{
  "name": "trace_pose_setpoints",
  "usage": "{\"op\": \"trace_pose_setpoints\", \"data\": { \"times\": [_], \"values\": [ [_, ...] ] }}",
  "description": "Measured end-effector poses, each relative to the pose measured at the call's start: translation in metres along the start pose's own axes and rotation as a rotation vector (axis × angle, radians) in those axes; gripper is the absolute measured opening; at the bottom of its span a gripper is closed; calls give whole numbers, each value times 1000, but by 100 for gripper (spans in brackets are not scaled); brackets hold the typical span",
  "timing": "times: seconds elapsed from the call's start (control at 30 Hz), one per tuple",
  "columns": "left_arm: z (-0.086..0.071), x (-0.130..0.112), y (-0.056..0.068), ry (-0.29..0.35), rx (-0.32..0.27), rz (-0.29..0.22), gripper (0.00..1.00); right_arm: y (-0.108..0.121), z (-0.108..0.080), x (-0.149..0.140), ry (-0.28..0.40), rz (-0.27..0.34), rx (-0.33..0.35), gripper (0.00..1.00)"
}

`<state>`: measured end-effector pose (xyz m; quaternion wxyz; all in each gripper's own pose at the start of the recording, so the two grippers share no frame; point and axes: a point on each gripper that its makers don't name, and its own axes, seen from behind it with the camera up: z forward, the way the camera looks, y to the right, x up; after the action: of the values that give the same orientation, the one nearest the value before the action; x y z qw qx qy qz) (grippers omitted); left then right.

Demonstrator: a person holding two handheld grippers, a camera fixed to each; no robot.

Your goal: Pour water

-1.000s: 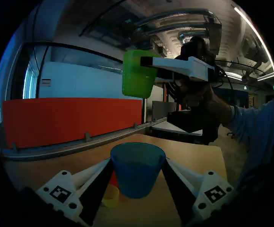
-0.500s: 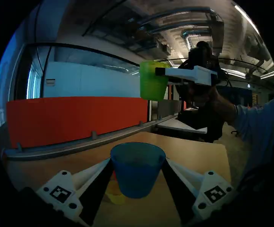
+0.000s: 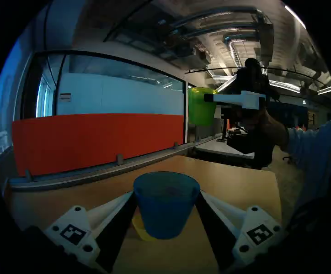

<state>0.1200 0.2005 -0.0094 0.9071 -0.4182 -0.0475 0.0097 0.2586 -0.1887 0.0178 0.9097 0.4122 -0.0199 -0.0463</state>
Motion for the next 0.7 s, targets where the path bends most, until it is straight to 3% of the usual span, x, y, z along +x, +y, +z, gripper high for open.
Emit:
{"op": "trace_pose_setpoints", "data": {
  "times": [0.37, 0.7],
  "values": [
    [1, -4, -1, -14, -3, 0, 86, 12, -14, -8, -7, 17, -11, 91],
    [1, -13, 0, -47, -13, 11, 86, 12, -19, -32, -64, 2, 10, 92]
  ]
}}
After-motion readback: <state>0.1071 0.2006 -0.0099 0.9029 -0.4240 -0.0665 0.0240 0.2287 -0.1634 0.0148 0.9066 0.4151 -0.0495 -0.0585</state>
